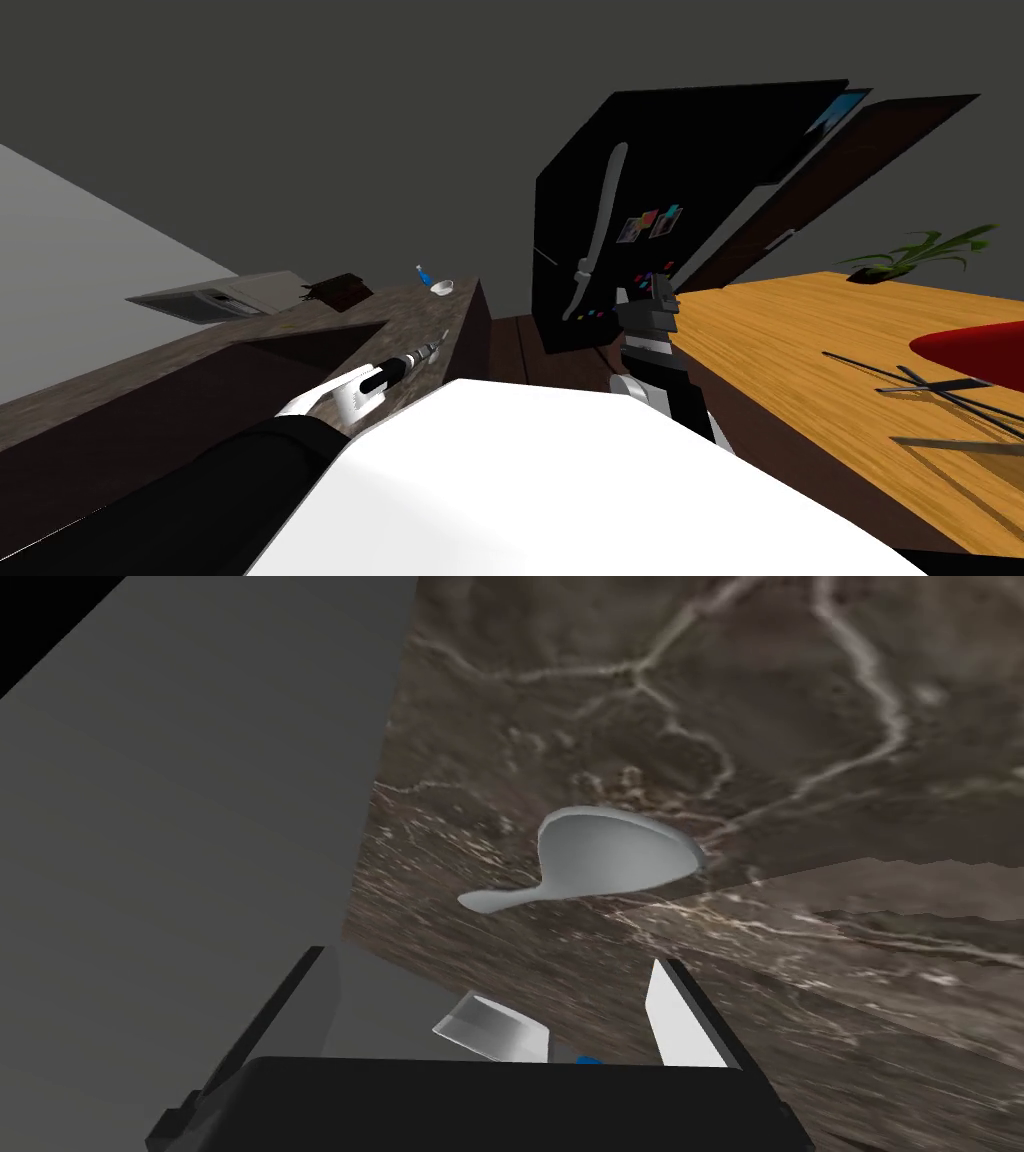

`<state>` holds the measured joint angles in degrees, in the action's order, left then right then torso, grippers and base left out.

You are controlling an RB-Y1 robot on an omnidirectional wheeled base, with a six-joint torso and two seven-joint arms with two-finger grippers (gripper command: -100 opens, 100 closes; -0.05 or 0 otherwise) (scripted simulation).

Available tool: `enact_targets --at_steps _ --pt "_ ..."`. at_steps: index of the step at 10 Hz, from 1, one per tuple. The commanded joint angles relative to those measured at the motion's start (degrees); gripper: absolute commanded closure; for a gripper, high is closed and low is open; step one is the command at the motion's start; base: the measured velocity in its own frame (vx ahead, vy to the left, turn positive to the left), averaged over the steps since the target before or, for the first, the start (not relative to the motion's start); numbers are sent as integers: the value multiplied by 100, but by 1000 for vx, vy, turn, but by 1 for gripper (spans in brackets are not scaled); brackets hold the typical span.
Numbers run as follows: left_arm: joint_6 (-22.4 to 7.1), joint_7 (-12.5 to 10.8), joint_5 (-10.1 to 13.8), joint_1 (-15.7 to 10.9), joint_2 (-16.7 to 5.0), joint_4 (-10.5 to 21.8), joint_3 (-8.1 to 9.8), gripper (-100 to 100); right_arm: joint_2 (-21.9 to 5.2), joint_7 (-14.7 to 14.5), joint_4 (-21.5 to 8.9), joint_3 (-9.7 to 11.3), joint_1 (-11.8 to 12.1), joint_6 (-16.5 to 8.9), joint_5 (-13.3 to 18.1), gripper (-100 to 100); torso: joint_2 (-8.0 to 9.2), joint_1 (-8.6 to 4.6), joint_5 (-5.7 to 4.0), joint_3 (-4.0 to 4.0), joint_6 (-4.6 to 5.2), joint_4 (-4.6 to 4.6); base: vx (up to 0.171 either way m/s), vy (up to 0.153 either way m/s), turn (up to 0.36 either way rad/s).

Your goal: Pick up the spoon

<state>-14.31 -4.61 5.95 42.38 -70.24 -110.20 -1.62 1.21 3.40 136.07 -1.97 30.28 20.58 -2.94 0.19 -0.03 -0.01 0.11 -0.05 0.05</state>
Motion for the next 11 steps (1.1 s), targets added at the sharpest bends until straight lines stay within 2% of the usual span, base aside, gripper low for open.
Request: enact_targets --at_steps 1,3,4,5,6,7,8,9,11 --pt "-168 25 -6 81 -150 31 -68 -100 0 0 0 0 0 0 0 0 0 0 0 0 0 0 -37 -14 -151" --pt "-274 35 11 205 -340 117 -125 -100 0 0 0 0 0 0 0 0 -6 0 1 -4 1 -1 -28 -17 -130" --pt "-224 21 7 248 -292 44 -39 -100 0 0 0 0 0 0 0 0 -8 -3 0 -4 1 -2 -11 -12 -23" --pt "-233 20 9 263 -305 47 -34 0 0 0 0 0 1 0 0 0 -13 0 1 -7 -2 -2 0 0 0" --pt "-187 -267 -152 361 -267 304 14 -100 0 0 0 -1 1 0 0 0 -16 3 2 -9 -1 -3 -69 -67 -247" --pt "-187 -382 -152 361 -267 304 14 -100 0 0 0 1 -1 0 0 0 0 -16 -2 -1 4 -1 -79 -81 -259" --pt "-141 -569 -311 460 -231 561 62 -100 1 0 0 1 0 0 0 0 6 -24 -4 4 2 2 -86 -88 -282" --pt "-141 -736 -311 460 -231 561 62 -100 1 0 0 1 -1 0 0 0 12 -27 -5 7 3 3 -77 -80 -255" --pt "-141 -783 -311 460 -231 561 62 -100 0 0 0 0 0 0 0 0 1 -12 -3 2 -1 1 -24 -25 -79"
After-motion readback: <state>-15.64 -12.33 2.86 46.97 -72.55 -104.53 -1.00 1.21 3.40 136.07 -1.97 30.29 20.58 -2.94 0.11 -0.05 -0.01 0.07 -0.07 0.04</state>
